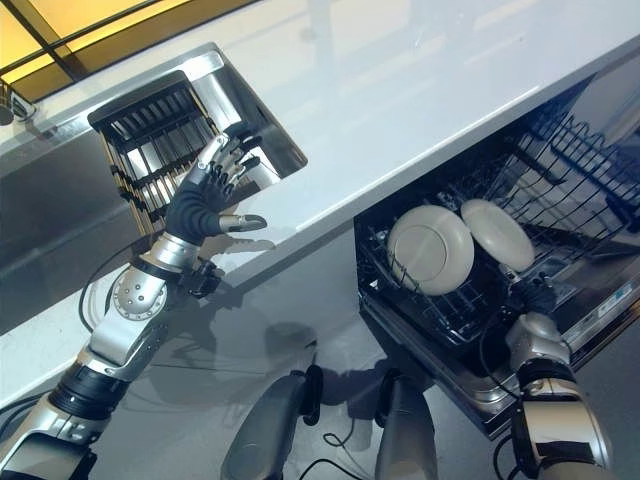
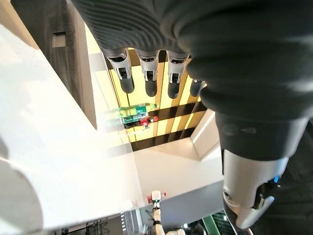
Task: Pick up plates and place into dishwasher.
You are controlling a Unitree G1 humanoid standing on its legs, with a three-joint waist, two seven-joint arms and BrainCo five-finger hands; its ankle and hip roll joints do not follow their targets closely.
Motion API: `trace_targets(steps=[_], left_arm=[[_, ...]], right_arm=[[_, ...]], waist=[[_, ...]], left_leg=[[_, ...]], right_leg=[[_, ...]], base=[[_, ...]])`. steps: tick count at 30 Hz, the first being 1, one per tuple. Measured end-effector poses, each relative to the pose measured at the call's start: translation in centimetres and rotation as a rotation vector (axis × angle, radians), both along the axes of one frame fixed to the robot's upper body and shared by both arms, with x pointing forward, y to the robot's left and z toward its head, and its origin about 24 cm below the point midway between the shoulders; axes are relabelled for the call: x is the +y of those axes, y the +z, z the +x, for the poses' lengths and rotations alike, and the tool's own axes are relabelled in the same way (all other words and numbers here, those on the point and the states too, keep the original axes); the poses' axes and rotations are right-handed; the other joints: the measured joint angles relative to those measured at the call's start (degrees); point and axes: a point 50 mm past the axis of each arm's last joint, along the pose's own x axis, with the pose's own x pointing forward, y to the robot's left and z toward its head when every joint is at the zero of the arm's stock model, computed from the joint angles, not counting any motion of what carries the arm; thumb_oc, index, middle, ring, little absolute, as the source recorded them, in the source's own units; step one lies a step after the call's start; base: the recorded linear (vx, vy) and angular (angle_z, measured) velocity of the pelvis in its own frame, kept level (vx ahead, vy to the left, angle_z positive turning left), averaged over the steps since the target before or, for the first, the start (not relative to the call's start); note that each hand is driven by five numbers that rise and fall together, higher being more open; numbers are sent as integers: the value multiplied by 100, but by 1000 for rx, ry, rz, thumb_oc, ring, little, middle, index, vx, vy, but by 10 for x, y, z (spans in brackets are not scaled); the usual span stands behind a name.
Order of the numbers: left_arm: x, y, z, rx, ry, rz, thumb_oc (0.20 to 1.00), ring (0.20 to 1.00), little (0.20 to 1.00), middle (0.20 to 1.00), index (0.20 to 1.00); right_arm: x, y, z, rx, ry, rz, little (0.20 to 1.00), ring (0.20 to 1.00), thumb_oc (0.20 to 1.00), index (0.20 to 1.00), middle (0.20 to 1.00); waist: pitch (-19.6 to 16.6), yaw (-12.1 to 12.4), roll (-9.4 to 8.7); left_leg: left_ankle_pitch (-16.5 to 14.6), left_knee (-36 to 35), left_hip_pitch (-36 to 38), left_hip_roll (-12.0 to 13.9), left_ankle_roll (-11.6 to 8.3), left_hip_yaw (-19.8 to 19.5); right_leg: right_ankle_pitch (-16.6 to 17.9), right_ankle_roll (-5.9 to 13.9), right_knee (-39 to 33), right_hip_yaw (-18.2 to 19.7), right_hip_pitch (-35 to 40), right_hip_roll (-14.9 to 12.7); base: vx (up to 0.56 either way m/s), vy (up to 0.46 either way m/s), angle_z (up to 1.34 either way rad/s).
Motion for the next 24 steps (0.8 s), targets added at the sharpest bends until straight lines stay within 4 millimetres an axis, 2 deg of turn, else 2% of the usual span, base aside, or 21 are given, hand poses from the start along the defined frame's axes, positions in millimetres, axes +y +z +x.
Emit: trace_targets(steps=[10, 15, 16, 17, 18, 20, 22, 23, 24], left_arm=[[-3, 20, -4, -82, -17, 18, 1000, 1000, 1000, 1000, 1000], [-2, 15, -5, -79, -21, -7, 1000, 1000, 1000, 1000, 1000], [-1, 16, -6, -85, -22, -8, 1000, 1000, 1000, 1000, 1000], [0, 17, -6, -93, -19, -3, 1000, 1000, 1000, 1000, 1000], [2, 18, -6, -94, -13, -3, 1000, 1000, 1000, 1000, 1000], [5, 17, -7, -90, -8, -8, 1000, 1000, 1000, 1000, 1000], [7, 20, -7, -98, -10, -17, 1000, 1000, 1000, 1000, 1000], [8, 20, -8, -95, -10, -13, 1000, 1000, 1000, 1000, 1000], [7, 21, -10, -103, -18, -11, 1000, 1000, 1000, 1000, 1000]], right_arm=[[-7, 20, 7, -74, 27, 25, 1000, 1000, 1000, 1000, 1000], [-8, 19, 8, -115, 72, 94, 1000, 1000, 1000, 1000, 1000], [-8, 19, 7, -120, 80, 105, 1000, 1000, 1000, 1000, 1000], [-8, 17, 6, -118, 89, 115, 1000, 1000, 1000, 1000, 1000], [-8, 14, 5, -111, 99, 121, 1000, 1000, 1000, 1000, 1000], [-9, 16, 5, -107, 135, 105, 1000, 1000, 1000, 1000, 1000], [-6, 19, 9, -90, 213, 59, 1000, 1000, 1000, 1000, 1000], [-6, 21, 9, -77, 231, 39, 1000, 1000, 1000, 1000, 1000], [-8, 22, 8, -67, 229, 32, 1000, 1000, 1000, 1000, 1000]], waist=[[-14, 17, 24], [-18, 35, 13], [-23, 41, 1], [-35, 52, -70], [-34, 33, -103], [-40, 46, -104], [-54, 85, -81], [-69, 153, -68], [-74, 149, -101]], left_leg=[[-2, 394, -520, -77, 9, -89], [-2, 421, -607, -75, 10, -205], [-2, 422, -614, -62, 10, -223], [-1, 470, -635, -77, 9, -195], [-3, 552, -636, -93, -2, -201], [-54, 710, -651, -117, -17, -192], [-249, 864, -738, -90, 44, -232], [-251, 875, -804, -22, 75, -199], [-248, 876, -838, -53, 76, -204]], right_leg=[[-6, -9, 367, -11, -504, -102], [-13, 27, 343, -71, -517, -90], [-70, 90, 429, -84, -539, -78], [-233, 80, 578, -41, -603, -116], [-241, 54, 649, -32, -598, -155], [-247, 44, 666, -51, -622, -144], [-256, 101, 725, -86, -696, -122], [-506, -5, 1571, 30, -859, -126], [-800, -31, 1959, 115, -706, -134]], base=[[-43, -12, 0], [-4, -34, 0], [13, -39, 11], [22, -44, 18], [27, -47, 16], [25, -54, -4], [14, -62, -31], [11, -60, -10], [13, -71, 13]])
